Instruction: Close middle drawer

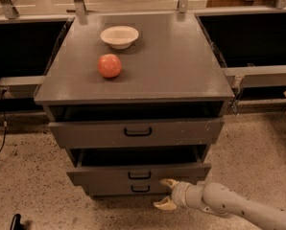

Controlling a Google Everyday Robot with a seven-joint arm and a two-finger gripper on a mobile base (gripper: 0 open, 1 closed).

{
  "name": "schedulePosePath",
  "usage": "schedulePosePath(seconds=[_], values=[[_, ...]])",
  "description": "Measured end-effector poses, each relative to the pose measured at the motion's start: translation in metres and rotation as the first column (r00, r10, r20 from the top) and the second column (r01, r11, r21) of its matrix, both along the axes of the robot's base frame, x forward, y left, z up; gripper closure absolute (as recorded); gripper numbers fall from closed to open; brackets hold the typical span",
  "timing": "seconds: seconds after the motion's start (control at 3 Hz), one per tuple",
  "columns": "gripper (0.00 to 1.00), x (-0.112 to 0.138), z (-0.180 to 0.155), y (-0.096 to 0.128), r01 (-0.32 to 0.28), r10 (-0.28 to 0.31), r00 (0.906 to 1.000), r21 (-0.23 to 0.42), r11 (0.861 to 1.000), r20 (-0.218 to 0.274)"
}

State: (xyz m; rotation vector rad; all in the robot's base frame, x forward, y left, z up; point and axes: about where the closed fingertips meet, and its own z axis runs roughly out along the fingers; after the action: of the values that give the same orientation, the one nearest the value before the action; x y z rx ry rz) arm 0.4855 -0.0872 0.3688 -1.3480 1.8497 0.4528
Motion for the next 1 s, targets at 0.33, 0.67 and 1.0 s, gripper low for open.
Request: schedulePosePath(seconds=[0.33,0.67,1.0], values=[[0.14,0.0101,0.0058,-0.002,0.034,-0.034,0.9986,-0.003,0.999,0.04],[0.0,0.0107,0.0058,-0.002,0.036,-0.036,0.9985,-0.003,0.999,0.042],[0.0,0.0107,0.0058,-0.002,0.036,-0.036,0.9985,-0.003,0.999,0.042]])
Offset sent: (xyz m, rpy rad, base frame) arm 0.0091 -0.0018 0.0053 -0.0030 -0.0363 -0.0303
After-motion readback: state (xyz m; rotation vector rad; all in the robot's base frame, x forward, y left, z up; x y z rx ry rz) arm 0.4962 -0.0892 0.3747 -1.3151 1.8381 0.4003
